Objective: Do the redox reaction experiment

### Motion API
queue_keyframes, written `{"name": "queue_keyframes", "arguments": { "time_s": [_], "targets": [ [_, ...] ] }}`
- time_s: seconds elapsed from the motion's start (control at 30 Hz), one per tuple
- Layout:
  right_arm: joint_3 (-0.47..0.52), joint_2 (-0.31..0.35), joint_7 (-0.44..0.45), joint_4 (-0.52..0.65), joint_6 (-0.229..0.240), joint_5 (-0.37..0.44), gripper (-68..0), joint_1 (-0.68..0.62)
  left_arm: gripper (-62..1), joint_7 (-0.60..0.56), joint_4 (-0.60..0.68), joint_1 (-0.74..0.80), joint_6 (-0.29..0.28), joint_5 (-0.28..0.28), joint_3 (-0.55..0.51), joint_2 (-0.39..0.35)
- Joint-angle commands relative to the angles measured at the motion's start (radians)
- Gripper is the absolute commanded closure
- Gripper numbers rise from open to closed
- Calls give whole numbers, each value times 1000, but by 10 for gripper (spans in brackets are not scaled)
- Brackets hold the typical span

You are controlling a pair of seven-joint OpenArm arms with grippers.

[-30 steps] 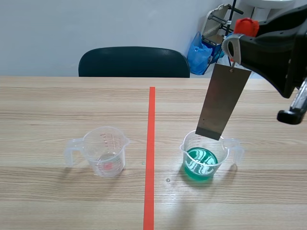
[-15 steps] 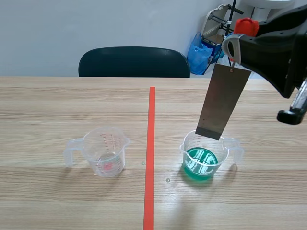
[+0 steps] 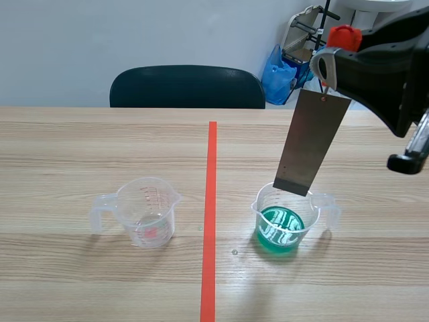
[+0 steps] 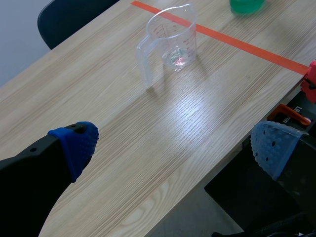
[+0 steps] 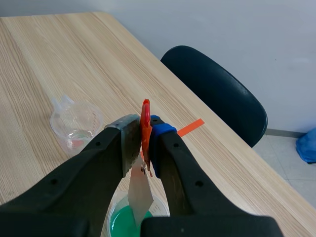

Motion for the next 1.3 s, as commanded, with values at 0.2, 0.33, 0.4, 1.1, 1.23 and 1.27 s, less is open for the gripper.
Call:
{"name": "queue_keyframes", "arguments": {
  "time_s": [0.2,0.33,0.4,1.1,1.23,1.27],
  "targets": [
    [11,13,15,16,-4,12,-6,-2,-623,-18,7,1,-2,-10,1,8],
    [11,13,15,16,-4,12,-6,-2,-623,-18,7,1,-2,-10,1,8],
    [11,13,15,16,-4,12,-6,-2,-623,-18,7,1,-2,-10,1,8],
    [11,13,15,16,-4,12,-6,-2,-623,-59,7,1,-44,-10,1,8],
    [11,13,15,16,-4,12,-6,-2,-623,-67,7,1,-44,-10,1,8],
    [11,13,15,16,-4,12,-6,-2,-623,-67,7,1,-44,-10,1,8]
  ]
}}
